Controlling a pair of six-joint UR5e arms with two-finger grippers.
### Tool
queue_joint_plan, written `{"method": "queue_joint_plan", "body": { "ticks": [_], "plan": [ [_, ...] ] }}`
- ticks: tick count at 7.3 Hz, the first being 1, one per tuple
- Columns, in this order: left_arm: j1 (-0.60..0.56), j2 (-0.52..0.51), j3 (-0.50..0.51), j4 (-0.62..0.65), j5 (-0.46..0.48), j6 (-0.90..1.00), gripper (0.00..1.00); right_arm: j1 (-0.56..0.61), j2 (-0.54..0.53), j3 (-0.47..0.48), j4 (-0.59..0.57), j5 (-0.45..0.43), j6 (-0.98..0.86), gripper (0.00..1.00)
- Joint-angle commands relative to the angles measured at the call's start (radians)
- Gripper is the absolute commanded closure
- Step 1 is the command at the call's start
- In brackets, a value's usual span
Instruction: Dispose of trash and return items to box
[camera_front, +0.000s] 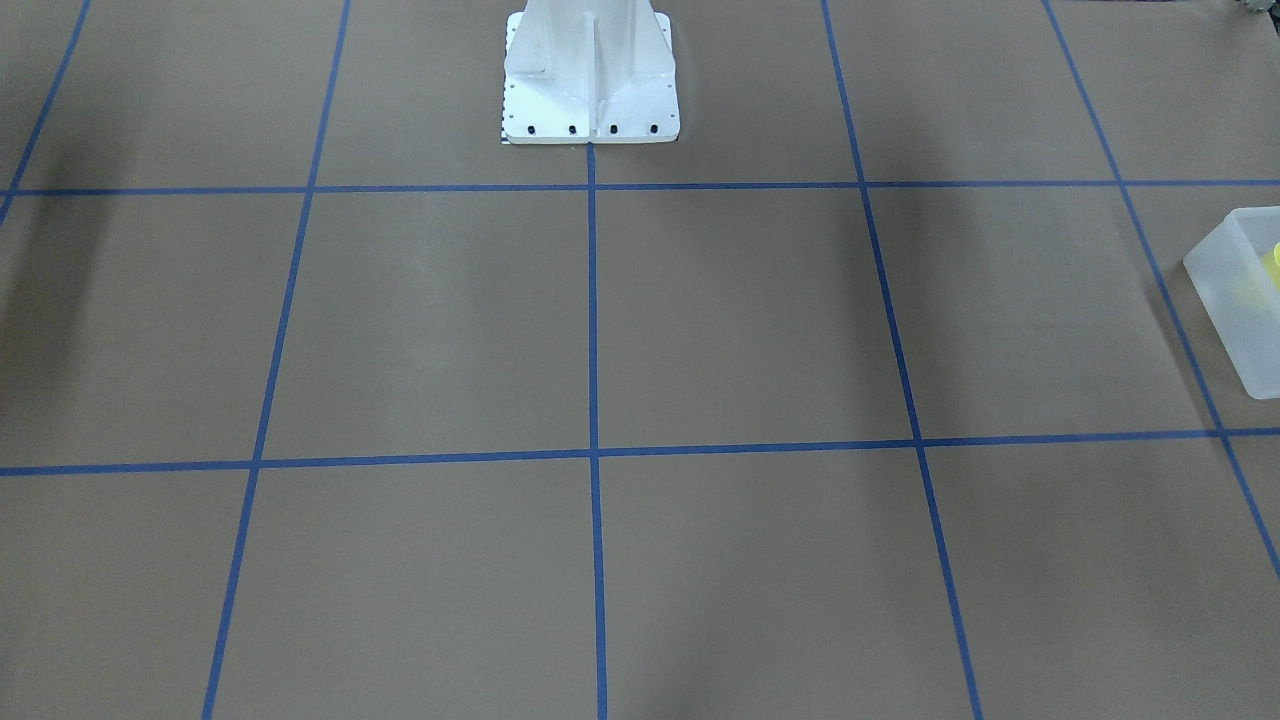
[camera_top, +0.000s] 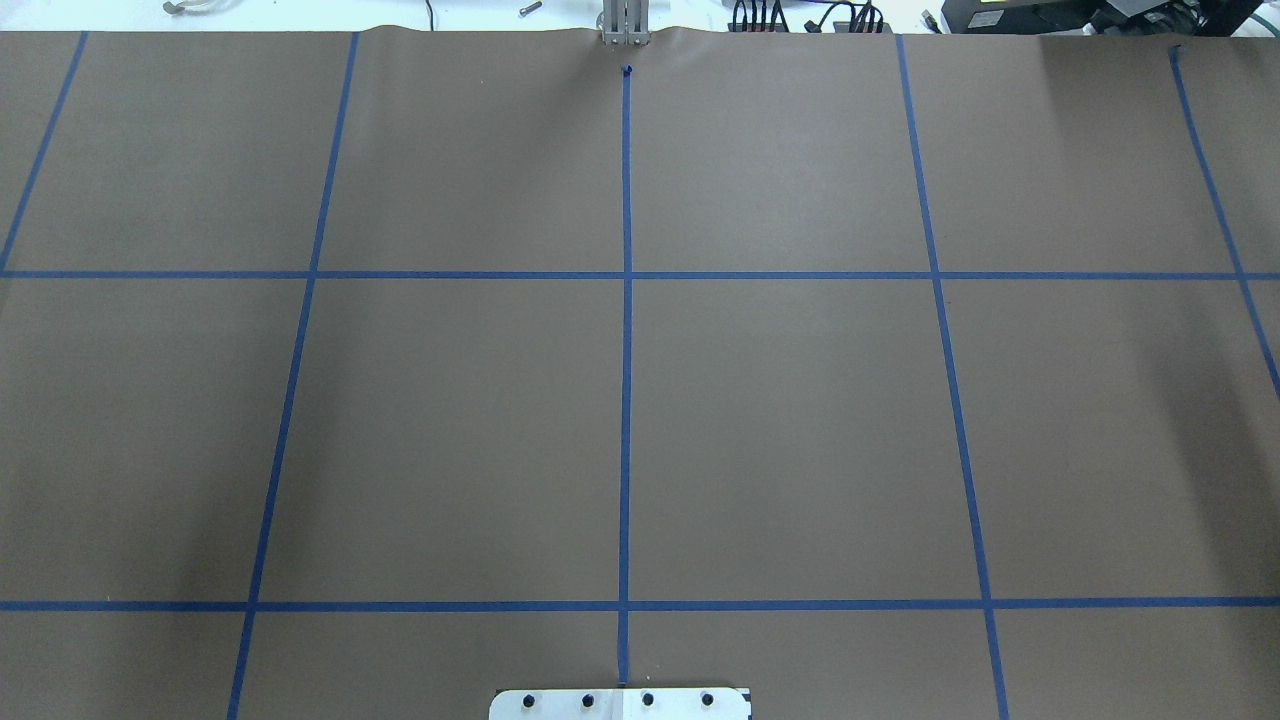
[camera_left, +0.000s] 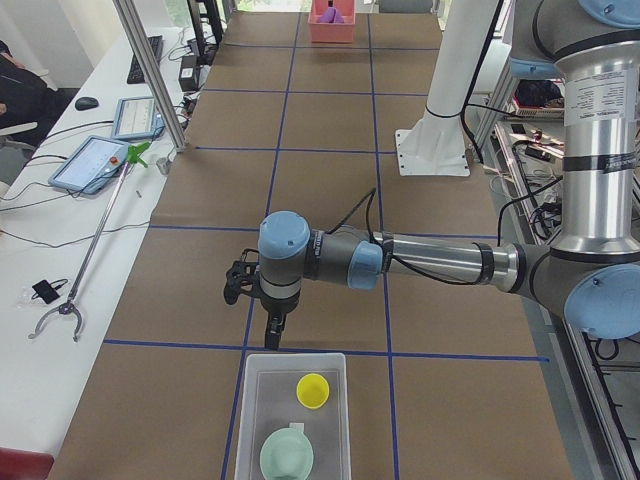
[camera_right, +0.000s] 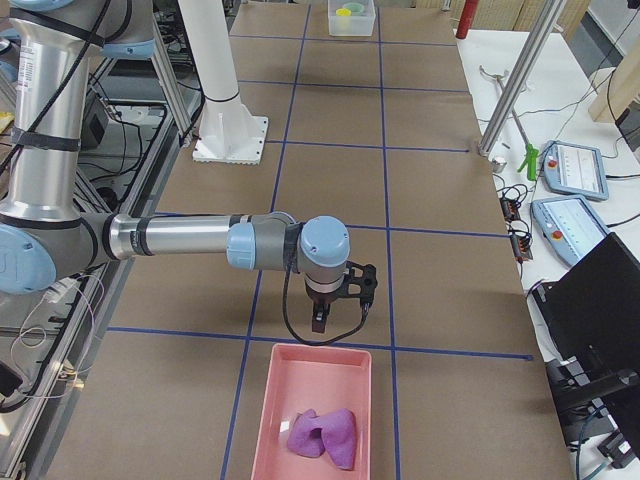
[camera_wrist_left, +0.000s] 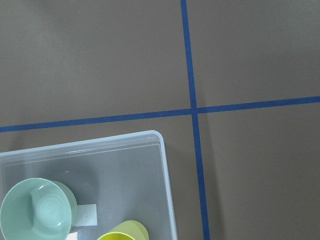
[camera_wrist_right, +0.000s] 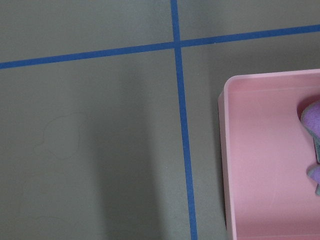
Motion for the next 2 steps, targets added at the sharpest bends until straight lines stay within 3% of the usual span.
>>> {"method": "queue_joint_plan", "body": {
  "ticks": [1,2],
  "plan": [
    [0.000,-0.002,0.001,0.002,0.000,0.001,0.01,0.000,0.001,0.000,0.000,-0.002,0.000,0.00],
    [0.000,0.000,0.004,0.000,0.000,0.002,0.01,0.000,0.001,0.001,0.000,-0.001,0.000,0.00]
  ]
}}
